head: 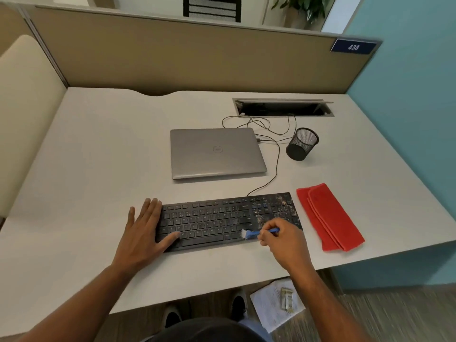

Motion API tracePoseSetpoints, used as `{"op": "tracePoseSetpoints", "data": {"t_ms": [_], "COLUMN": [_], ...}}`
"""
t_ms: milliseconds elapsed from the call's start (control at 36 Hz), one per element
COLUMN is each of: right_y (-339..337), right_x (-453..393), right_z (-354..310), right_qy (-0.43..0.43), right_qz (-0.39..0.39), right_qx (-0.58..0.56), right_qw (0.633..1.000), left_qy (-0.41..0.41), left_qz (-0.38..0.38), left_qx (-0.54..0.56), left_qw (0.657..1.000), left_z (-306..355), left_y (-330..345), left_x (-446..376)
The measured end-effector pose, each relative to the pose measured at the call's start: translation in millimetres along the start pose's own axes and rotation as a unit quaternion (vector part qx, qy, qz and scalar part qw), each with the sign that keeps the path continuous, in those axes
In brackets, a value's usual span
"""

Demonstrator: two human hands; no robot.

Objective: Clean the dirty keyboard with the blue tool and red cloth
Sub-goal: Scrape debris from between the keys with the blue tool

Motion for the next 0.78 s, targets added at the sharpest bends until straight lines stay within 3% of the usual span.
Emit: {"op": "tracePoseSetpoints", "data": {"t_ms": [278, 417, 500, 694, 778], "right_y": [-49, -65, -65, -49, -39], "right_x": [-42, -65, -79, -108, -108], "right_z": [31, 39, 36, -10, -34], "right_qy": [-0.018, -0.024, -0.047, -0.182, -0.267], "right_qz": [0.0, -0.006, -0.01, 0.002, 0.008], "right_qx": [-0.063, -0.13, -0.132, -0.049, 0.01], "right_qw": [0.998, 0.991, 0.99, 0.982, 0.964], "left_qy": [0.086, 0.117, 0.103, 0.076, 0.074], "left_qz": [-0.071, -0.041, -0.065, -0.108, -0.069], "left_qx": [0.018, -0.042, -0.072, -0.128, -0.124], "left_qw": [0.994, 0.991, 0.99, 0.983, 0.987], "left_z": [123, 160, 169, 176, 180], "left_y": [25, 28, 35, 43, 38], "left_x": [-35, -52, -59, -66, -68]}}
Point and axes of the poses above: each hand's wrist, its own x-axis away from the middle knuckle, its own y-axis out of the palm, z = x × y, the point moved 8 cm from there along -x, towards the middle knuckle, and after that the axes turned 5 degrees about z, right-handed, at the moved point
